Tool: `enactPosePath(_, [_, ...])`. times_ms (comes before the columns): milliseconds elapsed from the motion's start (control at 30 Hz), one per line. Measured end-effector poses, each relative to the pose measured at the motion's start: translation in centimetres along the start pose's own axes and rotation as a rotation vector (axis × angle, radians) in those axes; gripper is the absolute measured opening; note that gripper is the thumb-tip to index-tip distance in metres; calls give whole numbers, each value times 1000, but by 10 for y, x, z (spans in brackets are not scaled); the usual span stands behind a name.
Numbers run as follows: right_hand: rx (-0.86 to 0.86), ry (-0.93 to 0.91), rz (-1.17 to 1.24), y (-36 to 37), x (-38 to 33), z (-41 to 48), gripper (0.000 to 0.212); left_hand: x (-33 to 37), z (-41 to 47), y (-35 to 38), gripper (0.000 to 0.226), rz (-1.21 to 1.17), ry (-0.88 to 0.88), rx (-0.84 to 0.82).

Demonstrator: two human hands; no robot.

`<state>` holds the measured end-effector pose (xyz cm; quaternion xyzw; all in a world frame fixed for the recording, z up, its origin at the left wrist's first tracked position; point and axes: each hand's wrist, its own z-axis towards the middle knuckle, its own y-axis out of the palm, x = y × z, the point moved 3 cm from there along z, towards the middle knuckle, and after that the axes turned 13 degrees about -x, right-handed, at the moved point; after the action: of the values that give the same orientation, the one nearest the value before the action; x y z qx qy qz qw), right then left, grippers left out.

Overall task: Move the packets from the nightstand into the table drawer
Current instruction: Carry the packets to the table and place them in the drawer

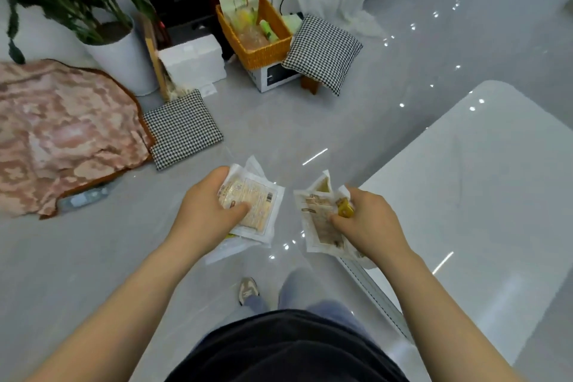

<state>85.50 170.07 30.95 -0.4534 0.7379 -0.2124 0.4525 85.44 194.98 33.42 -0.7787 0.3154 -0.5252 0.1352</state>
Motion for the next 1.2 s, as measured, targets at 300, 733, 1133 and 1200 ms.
enactPosePath(300, [72,187,81,-49,7,86,5,57,140,-18,33,114,152,-157])
enactPosePath(733, [173,335,183,-168,55,205,13,176,336,-13,41,236,277,-309])
enactPosePath(1133, [302,616,384,-236,76,308,16,271,521,0,34,341,468,-604])
enactPosePath(1200, [323,665,423,-250,72,325,15,288,554,-2,32,375,499,-650])
